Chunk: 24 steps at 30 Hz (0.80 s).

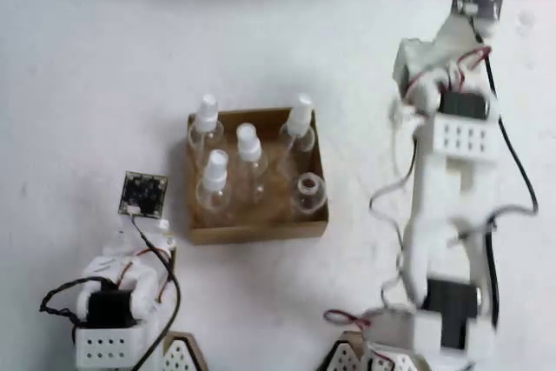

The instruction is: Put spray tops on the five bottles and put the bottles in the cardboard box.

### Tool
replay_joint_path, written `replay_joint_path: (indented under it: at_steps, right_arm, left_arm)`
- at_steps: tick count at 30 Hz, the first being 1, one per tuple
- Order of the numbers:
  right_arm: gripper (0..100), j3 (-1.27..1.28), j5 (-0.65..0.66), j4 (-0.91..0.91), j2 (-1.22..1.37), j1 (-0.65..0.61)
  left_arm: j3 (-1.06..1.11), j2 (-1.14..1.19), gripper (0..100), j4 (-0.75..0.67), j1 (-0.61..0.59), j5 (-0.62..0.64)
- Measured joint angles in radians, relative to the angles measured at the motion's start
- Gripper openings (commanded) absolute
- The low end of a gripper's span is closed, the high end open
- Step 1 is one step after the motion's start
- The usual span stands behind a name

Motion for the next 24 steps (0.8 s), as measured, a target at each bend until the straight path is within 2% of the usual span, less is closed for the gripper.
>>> replay_joint_path:
  at_steps: [4,10,13,17,24]
  right_arm:
    - [3.5,-0.284,0.002,0.229,0.241,0.032]
    - [16.6,-0.681,0.003,0.47,0.617,0.032]
    - [16.1,-0.887,0.003,0.582,0.801,0.034]
    - [15.9,-1.162,0.003,0.667,1.033,0.032]
    - [15.9,-1.551,0.091,0.713,1.335,0.032]
  left_arm:
    - [0.0,0.0,5,0.0,0.0,0.0]
    - [0.0,0.0,5,0.0,0.0,0.0]
    - [0.0,0.0,5,0.0,0.0,0.0]
    - [0.0,0.0,5,0.0,0.0,0.0]
    - [0.0,0.0,5,0.0,0.0,0.0]
